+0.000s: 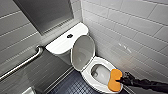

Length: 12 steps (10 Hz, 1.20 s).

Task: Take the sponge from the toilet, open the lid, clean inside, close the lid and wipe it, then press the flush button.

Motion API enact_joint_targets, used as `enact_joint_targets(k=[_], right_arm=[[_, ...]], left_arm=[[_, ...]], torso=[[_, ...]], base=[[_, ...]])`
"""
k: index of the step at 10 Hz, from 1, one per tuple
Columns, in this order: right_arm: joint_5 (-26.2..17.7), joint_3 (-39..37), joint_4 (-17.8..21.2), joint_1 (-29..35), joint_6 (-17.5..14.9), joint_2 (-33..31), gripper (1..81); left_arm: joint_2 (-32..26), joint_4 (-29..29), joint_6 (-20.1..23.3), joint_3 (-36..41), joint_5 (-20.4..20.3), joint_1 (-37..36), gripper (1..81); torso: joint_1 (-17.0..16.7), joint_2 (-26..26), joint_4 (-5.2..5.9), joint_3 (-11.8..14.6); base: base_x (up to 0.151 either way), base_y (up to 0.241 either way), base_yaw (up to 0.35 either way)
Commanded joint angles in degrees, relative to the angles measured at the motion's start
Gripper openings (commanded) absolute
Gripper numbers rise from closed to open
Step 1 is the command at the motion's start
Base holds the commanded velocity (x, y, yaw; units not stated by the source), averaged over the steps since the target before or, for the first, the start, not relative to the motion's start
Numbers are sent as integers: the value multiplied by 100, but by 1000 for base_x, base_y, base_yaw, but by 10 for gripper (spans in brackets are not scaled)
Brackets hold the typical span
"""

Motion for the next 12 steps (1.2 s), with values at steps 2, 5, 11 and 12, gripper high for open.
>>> enact_joint_targets(k=[2,5,11,12], right_arm=[[84,831,15,-186,126,-453,10],[137,1219,15,-467,118,-375,10],[-1013,-713,-222,981,108,1277,10],[-1189,-976,-284,1254,108,1462,10]], left_arm=[[5,7,63,41,424,268,811],[5,7,89,41,424,268,811],[14,-2,89,15,424,268,811],[23,-2,89,-20,424,260,811]], torso=[[0,0,0,0],[0,0,0,0],[0,0,0,0],[0,0,0,0]], base=[[0,0,0],[0,0,0],[0,0,0],[0,0,0]])
